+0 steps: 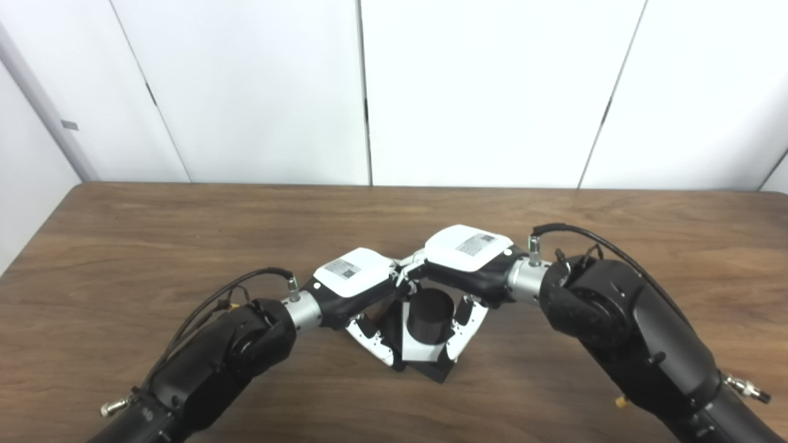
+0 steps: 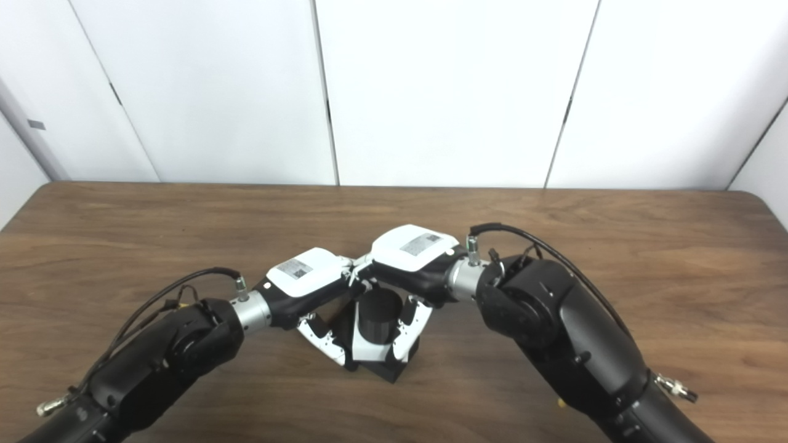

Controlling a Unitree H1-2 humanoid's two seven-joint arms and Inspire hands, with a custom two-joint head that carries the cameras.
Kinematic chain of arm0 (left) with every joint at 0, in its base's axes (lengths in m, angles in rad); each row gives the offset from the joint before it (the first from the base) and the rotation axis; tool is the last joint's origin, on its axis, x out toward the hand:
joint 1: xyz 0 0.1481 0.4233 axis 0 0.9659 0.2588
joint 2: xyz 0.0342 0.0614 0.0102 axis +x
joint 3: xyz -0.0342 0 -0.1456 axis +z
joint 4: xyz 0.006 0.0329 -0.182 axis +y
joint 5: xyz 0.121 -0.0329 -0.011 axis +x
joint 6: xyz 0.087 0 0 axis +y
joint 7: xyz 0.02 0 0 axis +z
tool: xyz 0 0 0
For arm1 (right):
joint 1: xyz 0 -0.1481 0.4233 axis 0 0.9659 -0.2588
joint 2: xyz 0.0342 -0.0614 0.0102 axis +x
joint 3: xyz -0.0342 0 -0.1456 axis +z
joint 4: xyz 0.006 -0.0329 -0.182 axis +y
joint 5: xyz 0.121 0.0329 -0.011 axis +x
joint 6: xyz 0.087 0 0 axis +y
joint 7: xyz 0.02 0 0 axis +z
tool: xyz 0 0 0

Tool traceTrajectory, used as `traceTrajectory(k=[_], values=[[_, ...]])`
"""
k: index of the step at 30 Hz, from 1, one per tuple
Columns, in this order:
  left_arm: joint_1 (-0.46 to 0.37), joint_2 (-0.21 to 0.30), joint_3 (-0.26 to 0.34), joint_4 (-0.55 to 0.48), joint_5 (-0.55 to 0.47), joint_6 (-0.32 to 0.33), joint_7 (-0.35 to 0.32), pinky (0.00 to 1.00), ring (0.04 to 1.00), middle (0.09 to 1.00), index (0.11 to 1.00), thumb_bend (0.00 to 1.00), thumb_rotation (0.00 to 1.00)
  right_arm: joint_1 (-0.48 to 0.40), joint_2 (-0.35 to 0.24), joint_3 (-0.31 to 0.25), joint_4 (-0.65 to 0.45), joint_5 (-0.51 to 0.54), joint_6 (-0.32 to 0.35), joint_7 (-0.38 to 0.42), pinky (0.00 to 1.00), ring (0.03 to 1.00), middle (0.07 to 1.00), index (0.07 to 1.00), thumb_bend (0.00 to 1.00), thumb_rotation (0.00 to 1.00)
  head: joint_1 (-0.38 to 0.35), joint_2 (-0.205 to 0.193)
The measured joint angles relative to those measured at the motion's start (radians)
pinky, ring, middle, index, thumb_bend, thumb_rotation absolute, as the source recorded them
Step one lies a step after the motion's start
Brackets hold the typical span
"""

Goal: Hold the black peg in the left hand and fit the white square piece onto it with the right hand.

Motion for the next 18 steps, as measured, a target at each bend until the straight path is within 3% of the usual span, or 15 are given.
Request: traceTrajectory(k=[11, 18], values=[[-0.001, 0.001, 0.0, -0.003, 0.0, 0.005, -0.007, 0.88, 0.908, 0.875, 0.493, 0.52, 0.08, 0.006, -0.017, -0.012, 0.0, 0.028, -0.002, 0.0, 0.78, 0.892, 0.882, 0.78, 0.92, 0.31, -0.006, 0.005], [-0.001, 0.001, 0.0, -0.01, 0.0, 0.004, -0.008, 0.87, 0.908, 0.87, 0.493, 0.52, 0.08, 0.056, -0.046, -0.082, 0.0, 0.073, 0.015, -0.008, 0.73, 0.86, 0.867, 0.768, 0.84, 0.15, -0.017, 0.005]])
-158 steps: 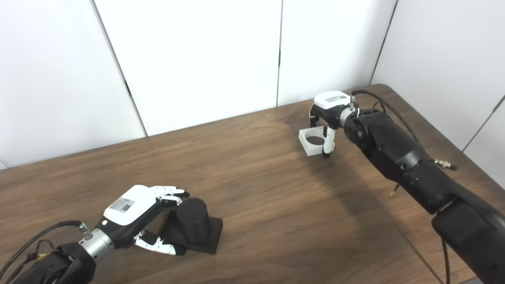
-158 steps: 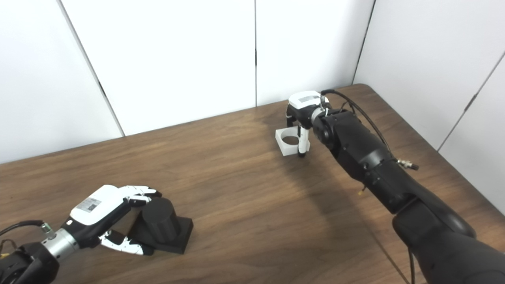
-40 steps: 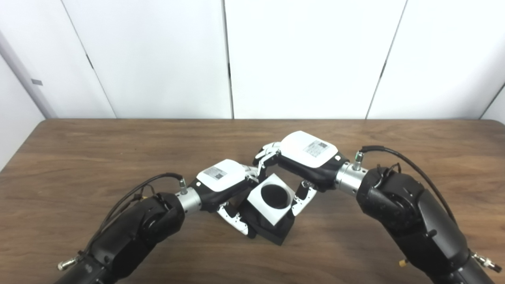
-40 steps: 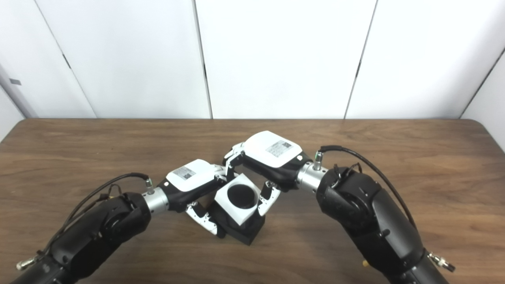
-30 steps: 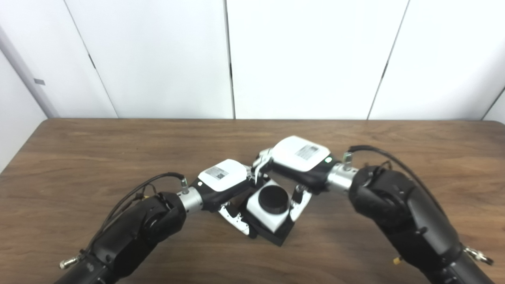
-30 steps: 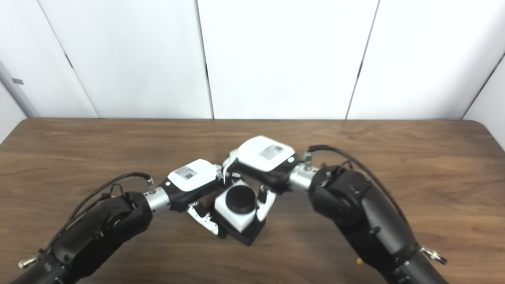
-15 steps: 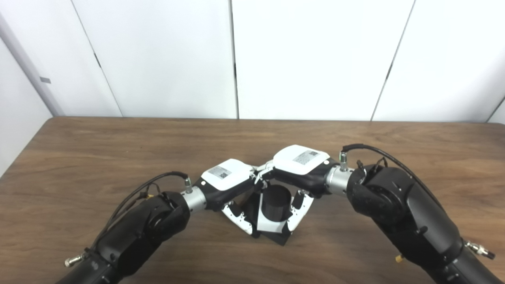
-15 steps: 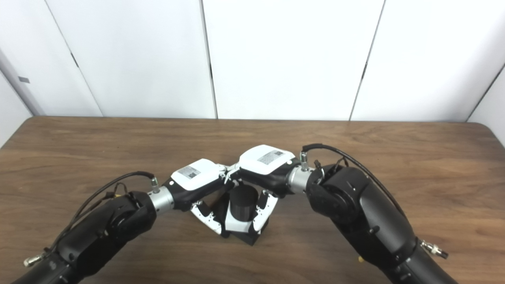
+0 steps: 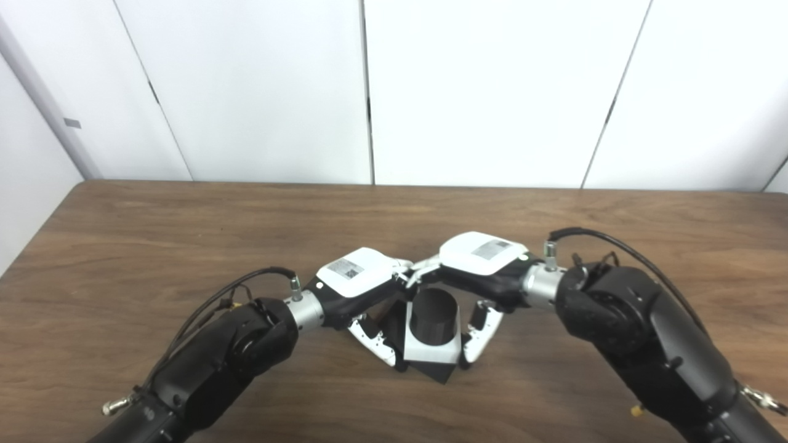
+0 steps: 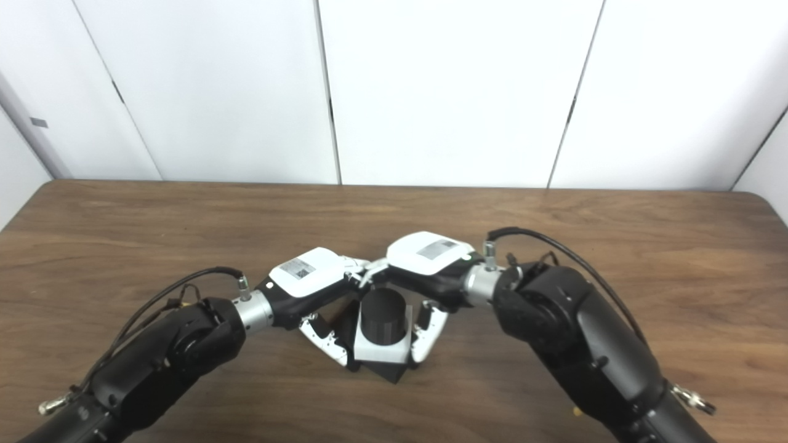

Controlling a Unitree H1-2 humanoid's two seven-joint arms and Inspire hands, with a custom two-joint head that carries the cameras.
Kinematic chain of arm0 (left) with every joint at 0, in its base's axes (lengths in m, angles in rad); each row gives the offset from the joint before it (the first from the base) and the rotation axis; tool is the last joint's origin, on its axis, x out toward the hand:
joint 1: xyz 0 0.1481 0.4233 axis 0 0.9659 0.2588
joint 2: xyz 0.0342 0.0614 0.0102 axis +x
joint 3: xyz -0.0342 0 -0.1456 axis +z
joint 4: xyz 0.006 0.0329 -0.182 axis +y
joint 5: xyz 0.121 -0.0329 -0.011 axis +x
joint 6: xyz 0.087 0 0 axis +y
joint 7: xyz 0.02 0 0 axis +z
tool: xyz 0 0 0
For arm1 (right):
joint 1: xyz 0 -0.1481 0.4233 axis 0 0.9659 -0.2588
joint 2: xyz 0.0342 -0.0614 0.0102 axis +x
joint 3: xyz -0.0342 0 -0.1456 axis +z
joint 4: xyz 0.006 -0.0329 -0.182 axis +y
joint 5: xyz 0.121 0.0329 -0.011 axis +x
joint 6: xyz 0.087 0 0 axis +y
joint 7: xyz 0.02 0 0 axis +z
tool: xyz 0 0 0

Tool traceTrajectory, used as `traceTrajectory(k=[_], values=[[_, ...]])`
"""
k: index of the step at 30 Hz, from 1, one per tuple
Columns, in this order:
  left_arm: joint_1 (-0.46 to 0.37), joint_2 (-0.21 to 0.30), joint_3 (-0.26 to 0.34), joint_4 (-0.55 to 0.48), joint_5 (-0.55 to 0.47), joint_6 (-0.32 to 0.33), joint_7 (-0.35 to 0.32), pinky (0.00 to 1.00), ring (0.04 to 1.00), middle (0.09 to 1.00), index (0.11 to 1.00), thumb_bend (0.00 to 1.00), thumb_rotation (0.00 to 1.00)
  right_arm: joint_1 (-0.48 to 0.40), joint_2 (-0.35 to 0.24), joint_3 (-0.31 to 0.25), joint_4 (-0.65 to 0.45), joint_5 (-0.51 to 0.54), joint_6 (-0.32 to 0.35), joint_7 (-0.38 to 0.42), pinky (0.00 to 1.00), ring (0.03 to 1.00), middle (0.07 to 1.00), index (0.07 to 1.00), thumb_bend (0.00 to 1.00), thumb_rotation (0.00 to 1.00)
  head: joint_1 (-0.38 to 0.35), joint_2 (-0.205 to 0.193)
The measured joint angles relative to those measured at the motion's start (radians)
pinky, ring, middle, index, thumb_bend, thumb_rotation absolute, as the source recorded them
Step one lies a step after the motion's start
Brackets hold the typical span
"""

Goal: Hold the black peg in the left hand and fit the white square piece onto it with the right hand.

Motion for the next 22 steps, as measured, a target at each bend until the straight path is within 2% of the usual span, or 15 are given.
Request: traceTrajectory(k=[5, 9, 12, 18, 22], values=[[0.001, 0.004, 0.0, -0.004, 0.0, 0.001, -0.002, 0.88, 0.916, 0.869, 0.493, 0.52, 0.08, 0.033, -0.04, -0.128, -0.032, 0.044, 0.037, -0.028, 0.69, 0.825, 0.849, 0.745, 0.81, 0.08, -0.002, 0.002], [0.002, 0.005, 0.001, -0.004, 0.0, -0.001, -0.002, 0.86, 0.905, 0.862, 0.492, 0.52, 0.08, 0.041, -0.07, -0.209, -0.043, 0.078, 0.042, -0.073, 0.67, 0.81, 0.842, 0.745, 0.79, 0.05, -0.006, 0.005], [0.003, 0.004, 0.002, -0.005, 0.0, -0.004, -0.001, 0.86, 0.9, 0.859, 0.492, 0.52, 0.08, 0.08, -0.083, -0.263, -0.061, 0.105, 0.045, -0.118, 0.64, 0.788, 0.82, 0.737, 0.79, 0.02, -0.011, 0.005], [0.007, 0.006, 0.007, -0.005, 0.0, -0.005, -0.001, 0.86, 0.894, 0.855, 0.492, 0.52, 0.08, 0.193, -0.075, -0.328, -0.061, 0.131, 0.045, -0.237, 0.58, 0.728, 0.776, 0.727, 0.78, 0.0, -0.017, 0.006], [0.008, 0.007, 0.009, -0.005, 0.0, -0.006, -0.001, 0.86, 0.891, 0.855, 0.492, 0.52, 0.08, 0.25, -0.038, -0.366, -0.056, 0.148, 0.046, -0.326, 0.59, 0.719, 0.758, 0.714, 0.77, 0.0, -0.018, 0.006]])
